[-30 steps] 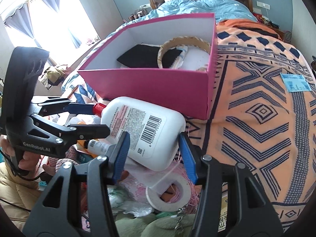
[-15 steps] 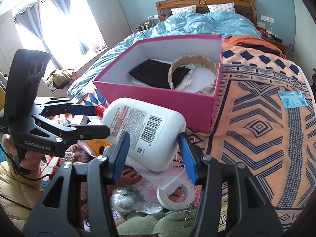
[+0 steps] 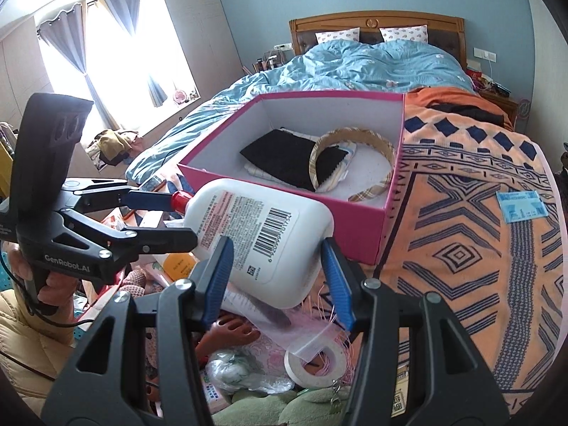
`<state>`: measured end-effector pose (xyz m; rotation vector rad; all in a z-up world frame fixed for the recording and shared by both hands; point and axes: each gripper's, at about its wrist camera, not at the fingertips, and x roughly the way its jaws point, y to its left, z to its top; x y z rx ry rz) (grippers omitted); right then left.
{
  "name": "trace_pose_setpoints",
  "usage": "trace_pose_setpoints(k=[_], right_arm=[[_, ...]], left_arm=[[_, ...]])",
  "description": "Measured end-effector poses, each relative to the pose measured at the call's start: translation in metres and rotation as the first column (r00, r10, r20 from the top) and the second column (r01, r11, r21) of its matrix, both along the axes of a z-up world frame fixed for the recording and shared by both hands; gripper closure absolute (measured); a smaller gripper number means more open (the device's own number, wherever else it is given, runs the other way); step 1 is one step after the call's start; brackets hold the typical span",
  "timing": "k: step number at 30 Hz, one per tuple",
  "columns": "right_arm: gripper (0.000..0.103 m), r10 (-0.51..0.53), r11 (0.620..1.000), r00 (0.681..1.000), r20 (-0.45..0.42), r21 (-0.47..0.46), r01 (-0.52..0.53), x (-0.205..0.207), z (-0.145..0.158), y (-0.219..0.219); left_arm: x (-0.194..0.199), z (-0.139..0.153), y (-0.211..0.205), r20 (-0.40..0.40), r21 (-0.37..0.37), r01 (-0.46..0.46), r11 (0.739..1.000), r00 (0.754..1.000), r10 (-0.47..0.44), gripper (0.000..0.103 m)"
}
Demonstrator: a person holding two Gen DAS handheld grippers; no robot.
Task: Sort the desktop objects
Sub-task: 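Carry the held bottle with both tools over the pink box opening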
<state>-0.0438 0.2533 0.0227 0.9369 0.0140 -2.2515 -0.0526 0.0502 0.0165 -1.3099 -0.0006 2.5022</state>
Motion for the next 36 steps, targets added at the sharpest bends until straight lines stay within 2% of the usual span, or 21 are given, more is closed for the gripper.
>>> trace_pose_setpoints(k=[15,36], right_arm=[[0.049,0.015,1.000,0.999,-0.045,-0.018,-0.016,-0.011,0.020,-0.004],[0.049,0.016,1.000,0.998,-0.062,-0.016,-0.017,-0.032,0.027,-0.010]], left_arm=[[-0.012,0.017,-0.005,-0.041,-0.012,-0.015,1.000,0.999,0.015,0.033],[-0.034,0.026,-0.007,-0.064,-0.039,-0.032,0.999,0.998,0.030,0.033]])
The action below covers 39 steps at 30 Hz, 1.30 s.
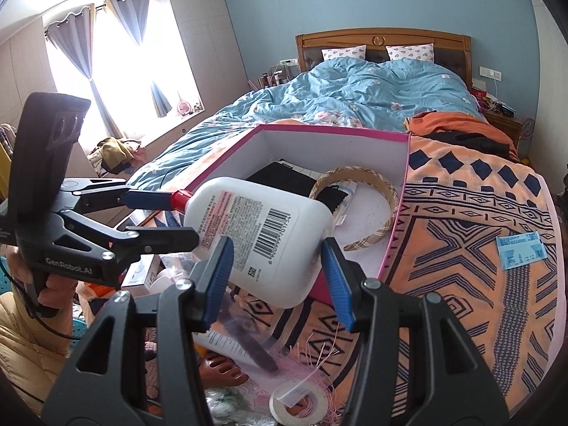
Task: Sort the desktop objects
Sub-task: 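Carry the held bottle with both tools over the pink box opening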
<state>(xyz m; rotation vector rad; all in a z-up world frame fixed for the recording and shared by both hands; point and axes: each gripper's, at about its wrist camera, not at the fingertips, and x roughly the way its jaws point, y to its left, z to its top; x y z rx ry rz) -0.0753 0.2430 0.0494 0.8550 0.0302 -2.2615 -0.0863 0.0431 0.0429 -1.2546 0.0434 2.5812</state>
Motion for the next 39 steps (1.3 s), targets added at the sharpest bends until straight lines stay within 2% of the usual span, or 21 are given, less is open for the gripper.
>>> trace_pose_setpoints(k=[21,39], right_arm=[[0.049,0.004,1.000,1.000,0.003,-0.004,-0.004,-0.025,0.003,-0.003],[0.049,0.000,1.000,1.000,0.018,0.008,0.000,-0.046,-0.002,-0.005]], left_arm=[[-0.022,0.000,-0.004,0.003,0.000,-0.013,1.000,1.000,0.013,0.033],[-0.046,-0.013,-0.006,0.036,0.009,-0.025,1.000,0.999,0.025,0.033]])
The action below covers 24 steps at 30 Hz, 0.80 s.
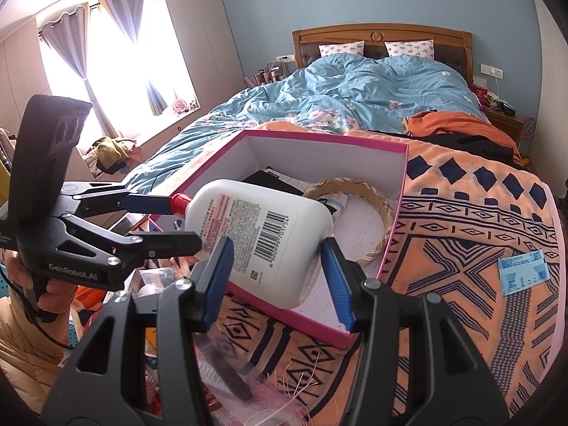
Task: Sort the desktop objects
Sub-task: 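Carry the held bottle with both tools over the pink box opening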
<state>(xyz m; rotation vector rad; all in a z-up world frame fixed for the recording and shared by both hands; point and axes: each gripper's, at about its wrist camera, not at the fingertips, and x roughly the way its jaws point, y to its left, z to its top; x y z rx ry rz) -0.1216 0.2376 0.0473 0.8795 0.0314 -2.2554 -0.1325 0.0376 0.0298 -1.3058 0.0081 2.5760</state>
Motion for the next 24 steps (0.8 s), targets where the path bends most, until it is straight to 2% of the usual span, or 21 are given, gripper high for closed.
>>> trace_pose_setpoints(k=[24], right_arm=[[0.049,-0.016,0.998,0.999,0.049,0.060,0.013,-0.031,-0.026,-0.007]], left_arm=[[-0.028,-0.023,0.004,0.072,0.002,-0.009,1.000,0.997,0.009,0.033]])
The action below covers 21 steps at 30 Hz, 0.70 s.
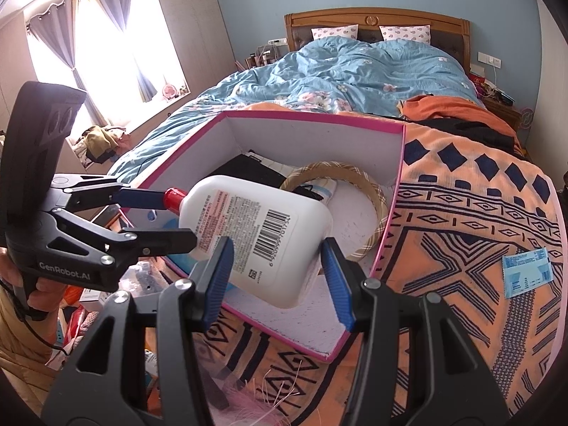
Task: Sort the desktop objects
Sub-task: 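Carry the held bottle with both tools over the pink box opening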
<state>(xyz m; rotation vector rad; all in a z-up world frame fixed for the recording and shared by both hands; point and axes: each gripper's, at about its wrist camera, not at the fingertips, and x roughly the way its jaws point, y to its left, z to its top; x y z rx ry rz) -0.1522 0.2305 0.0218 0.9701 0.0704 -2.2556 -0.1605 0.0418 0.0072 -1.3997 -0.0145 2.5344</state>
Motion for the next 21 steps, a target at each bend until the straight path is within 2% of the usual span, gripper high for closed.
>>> trace_pose_setpoints(k=[21], right_arm=[[0.049,0.002,0.994,1.000,-0.002,0.110,-0.001,-0.009,-0.020,-0.013]], left_arm=[[-0.015,-0.022,0.000,0.059,-0.006,-0.009,1.000,0.998,0.010,0.033]])
